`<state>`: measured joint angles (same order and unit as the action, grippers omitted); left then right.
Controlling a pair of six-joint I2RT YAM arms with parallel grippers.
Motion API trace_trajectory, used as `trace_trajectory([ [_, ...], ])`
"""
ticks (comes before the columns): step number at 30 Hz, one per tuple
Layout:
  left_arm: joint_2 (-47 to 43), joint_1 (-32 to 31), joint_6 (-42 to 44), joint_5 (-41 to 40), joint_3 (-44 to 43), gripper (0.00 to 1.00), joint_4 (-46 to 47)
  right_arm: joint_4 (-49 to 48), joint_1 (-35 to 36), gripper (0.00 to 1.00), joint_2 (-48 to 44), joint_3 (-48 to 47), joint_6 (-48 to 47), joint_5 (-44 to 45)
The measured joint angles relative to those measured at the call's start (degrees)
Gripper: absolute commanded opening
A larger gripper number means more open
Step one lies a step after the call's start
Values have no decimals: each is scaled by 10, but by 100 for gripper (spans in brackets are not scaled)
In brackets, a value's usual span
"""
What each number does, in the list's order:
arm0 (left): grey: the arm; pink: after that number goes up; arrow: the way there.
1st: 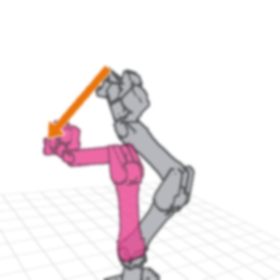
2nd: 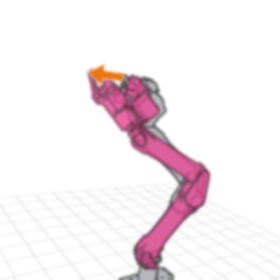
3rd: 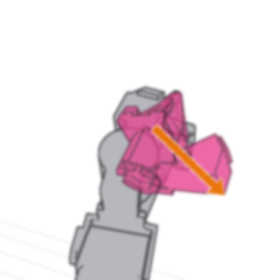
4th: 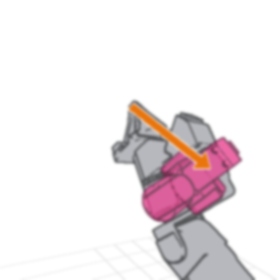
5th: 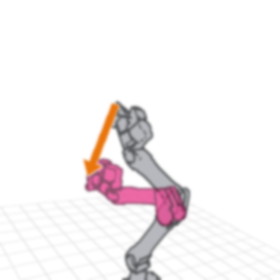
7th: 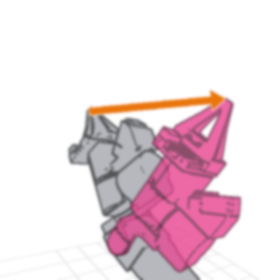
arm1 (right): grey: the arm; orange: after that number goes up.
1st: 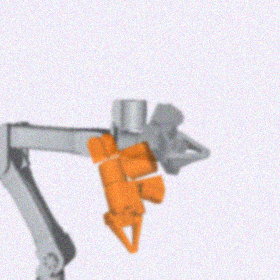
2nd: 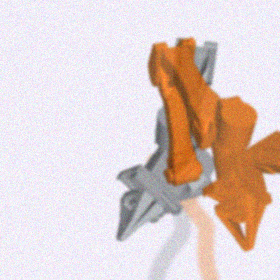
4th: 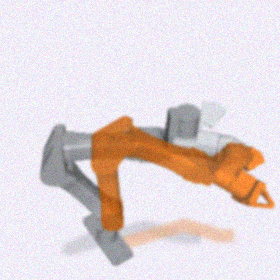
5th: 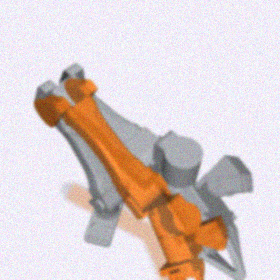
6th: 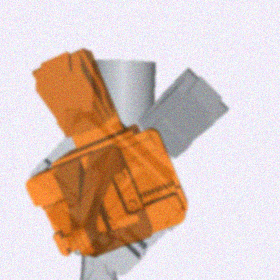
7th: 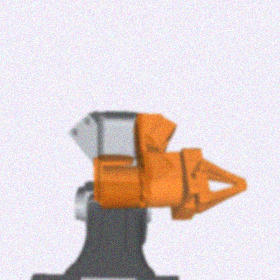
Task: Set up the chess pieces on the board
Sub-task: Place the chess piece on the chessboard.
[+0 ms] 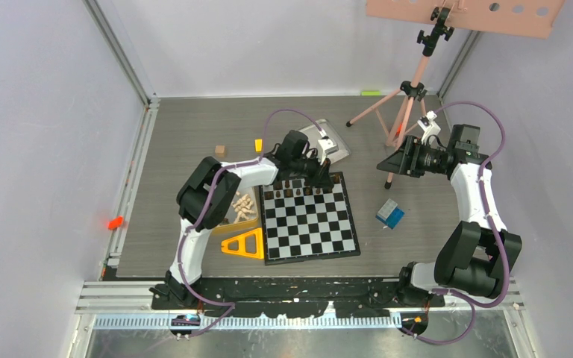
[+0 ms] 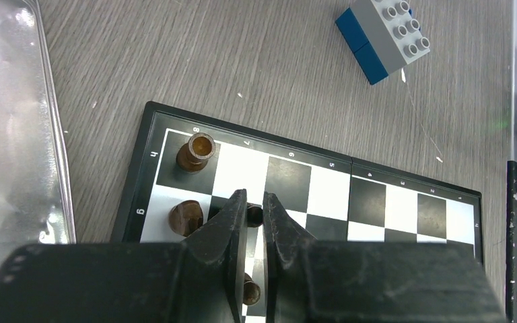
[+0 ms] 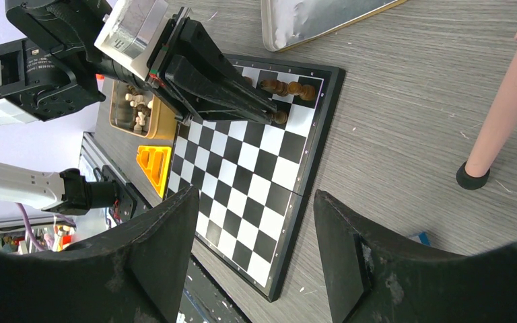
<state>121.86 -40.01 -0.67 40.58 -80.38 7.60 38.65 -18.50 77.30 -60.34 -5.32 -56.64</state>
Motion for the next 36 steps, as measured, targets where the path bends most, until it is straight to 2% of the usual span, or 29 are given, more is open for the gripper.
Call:
trace_trajectory([
  [10, -8, 0, 14, -1, 0, 4, -23, 0, 0, 69, 0, 0, 0, 0],
  [22, -10, 0, 19, -8, -1, 25, -33, 0, 0, 69, 0, 0, 0, -1],
  [28, -23, 0, 25, -19, -3, 31, -54, 0, 0, 69, 0, 0, 0, -3],
  [36, -72, 0, 22, -16, -28, 32, -77, 0, 0, 69, 0, 0, 0, -5],
])
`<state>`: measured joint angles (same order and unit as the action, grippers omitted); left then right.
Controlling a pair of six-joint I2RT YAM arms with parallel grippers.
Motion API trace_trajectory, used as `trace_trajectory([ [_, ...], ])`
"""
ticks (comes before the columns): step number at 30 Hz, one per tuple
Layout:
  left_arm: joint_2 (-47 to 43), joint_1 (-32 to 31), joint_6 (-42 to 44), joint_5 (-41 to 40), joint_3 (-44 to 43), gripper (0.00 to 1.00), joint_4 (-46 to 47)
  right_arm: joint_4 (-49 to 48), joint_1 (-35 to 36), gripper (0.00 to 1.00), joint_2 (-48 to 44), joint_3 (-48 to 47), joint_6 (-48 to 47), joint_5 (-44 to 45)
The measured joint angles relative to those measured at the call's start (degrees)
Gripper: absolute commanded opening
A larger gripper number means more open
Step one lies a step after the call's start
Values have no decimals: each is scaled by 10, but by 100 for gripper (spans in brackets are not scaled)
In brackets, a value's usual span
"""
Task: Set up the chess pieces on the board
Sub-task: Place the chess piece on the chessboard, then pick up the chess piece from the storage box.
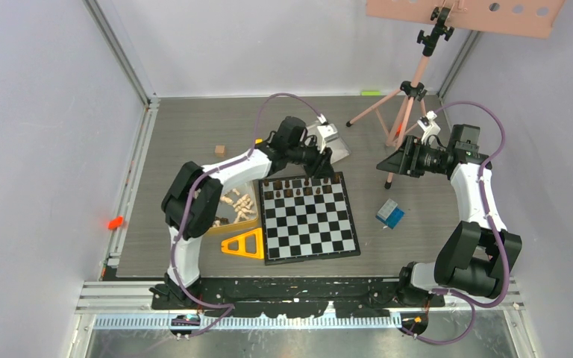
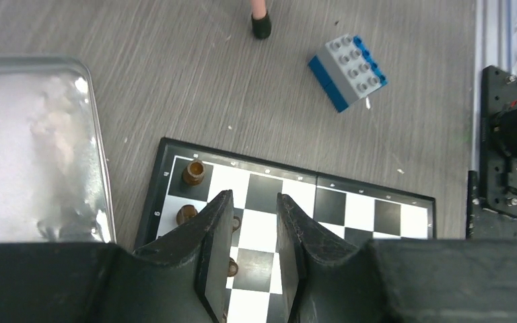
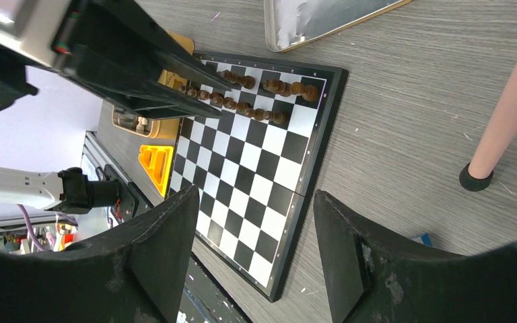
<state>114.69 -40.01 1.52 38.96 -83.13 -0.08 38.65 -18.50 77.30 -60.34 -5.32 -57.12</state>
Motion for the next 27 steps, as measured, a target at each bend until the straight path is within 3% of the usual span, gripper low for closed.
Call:
trace_trajectory([
  [5, -47, 1, 12, 2, -14, 33, -60, 0, 0, 69, 0, 0, 0, 0],
  [10, -111, 21, 77, -33, -23, 35, -210, 0, 0, 69, 0, 0, 0, -1],
  [20, -242, 216, 235, -246, -15, 38, -577, 0, 0, 69, 0, 0, 0, -10],
  [27, -275, 239, 377, -342, 78, 38, -678, 3, 0, 69, 0, 0, 0, -15],
])
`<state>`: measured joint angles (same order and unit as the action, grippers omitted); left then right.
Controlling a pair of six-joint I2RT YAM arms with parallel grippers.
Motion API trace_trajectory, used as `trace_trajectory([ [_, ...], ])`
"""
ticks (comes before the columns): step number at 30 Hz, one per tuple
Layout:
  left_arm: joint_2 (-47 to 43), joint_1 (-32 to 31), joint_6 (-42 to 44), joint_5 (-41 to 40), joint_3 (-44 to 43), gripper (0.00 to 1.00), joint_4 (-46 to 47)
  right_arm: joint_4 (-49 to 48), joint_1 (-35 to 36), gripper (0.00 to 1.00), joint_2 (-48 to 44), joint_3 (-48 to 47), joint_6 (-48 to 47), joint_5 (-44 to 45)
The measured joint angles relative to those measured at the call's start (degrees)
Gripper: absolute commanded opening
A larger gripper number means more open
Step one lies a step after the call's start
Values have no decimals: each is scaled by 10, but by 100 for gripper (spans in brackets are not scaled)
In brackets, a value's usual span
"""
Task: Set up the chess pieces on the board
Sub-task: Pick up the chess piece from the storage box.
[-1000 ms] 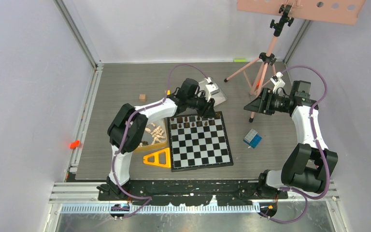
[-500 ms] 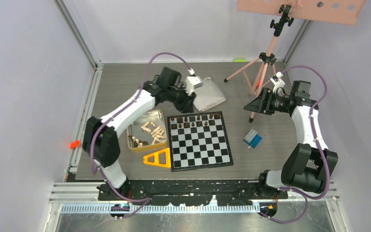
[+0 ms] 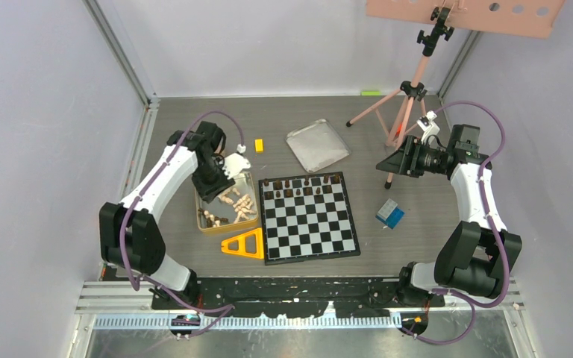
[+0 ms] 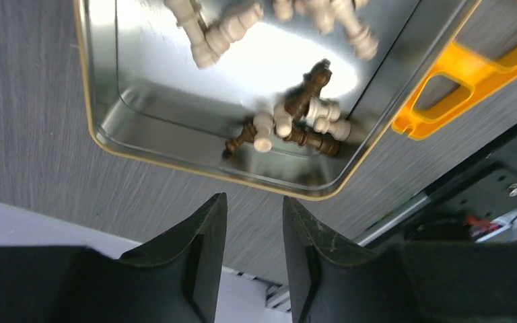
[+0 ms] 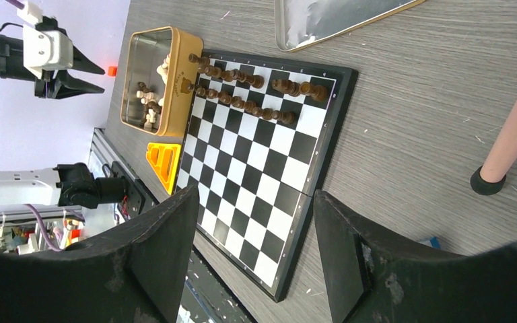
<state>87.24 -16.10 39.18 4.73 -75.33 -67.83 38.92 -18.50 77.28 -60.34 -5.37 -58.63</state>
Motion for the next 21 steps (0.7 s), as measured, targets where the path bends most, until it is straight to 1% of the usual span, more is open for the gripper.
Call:
trace_trajectory([
  [4, 3, 16, 93, -24, 19, 38, -13, 1, 0, 69, 0, 0, -1, 0],
  [8, 36, 21, 156, -33, 19, 38, -14, 1, 0, 69, 0, 0, -2, -3],
  [14, 93, 21, 199, -33, 20, 38, -7, 1, 0, 69, 0, 0, -2, -5],
  [21, 102, 21, 219, -37, 39, 37, 18, 1, 0, 69, 0, 0, -2, -7],
])
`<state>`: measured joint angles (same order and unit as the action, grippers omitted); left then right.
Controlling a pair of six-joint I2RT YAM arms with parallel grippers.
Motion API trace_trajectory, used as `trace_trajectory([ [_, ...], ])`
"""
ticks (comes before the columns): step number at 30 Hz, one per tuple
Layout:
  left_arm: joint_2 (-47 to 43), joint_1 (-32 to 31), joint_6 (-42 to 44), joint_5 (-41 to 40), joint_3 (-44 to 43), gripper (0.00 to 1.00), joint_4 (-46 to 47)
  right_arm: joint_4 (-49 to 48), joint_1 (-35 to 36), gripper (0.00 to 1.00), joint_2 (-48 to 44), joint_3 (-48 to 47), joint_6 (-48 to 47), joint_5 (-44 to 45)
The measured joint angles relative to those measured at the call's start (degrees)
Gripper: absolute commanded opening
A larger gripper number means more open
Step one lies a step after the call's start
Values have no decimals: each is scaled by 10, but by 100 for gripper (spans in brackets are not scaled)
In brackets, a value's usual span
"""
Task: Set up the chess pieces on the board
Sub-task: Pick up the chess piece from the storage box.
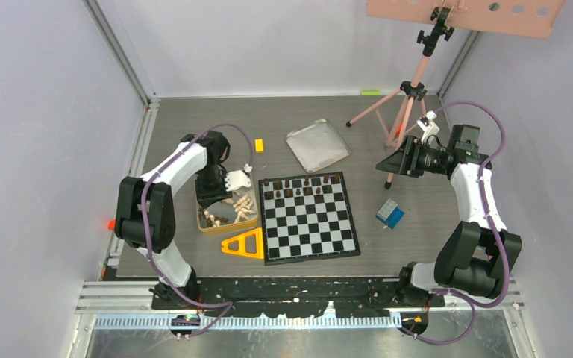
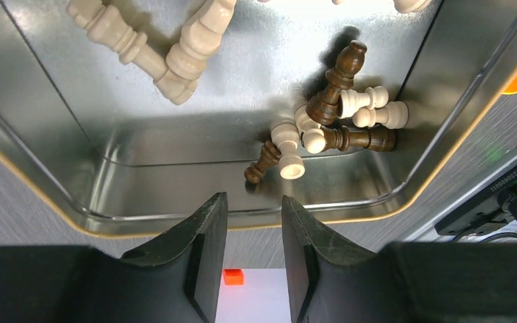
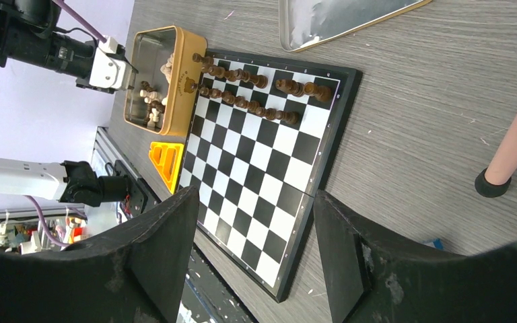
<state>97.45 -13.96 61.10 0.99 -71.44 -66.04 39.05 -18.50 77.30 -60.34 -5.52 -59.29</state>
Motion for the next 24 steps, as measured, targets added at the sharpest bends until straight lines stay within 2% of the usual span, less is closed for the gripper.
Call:
trace_trajectory([
  [24, 30, 2, 37, -39, 65, 33, 51, 0, 0, 69, 0, 0, 0, -5],
])
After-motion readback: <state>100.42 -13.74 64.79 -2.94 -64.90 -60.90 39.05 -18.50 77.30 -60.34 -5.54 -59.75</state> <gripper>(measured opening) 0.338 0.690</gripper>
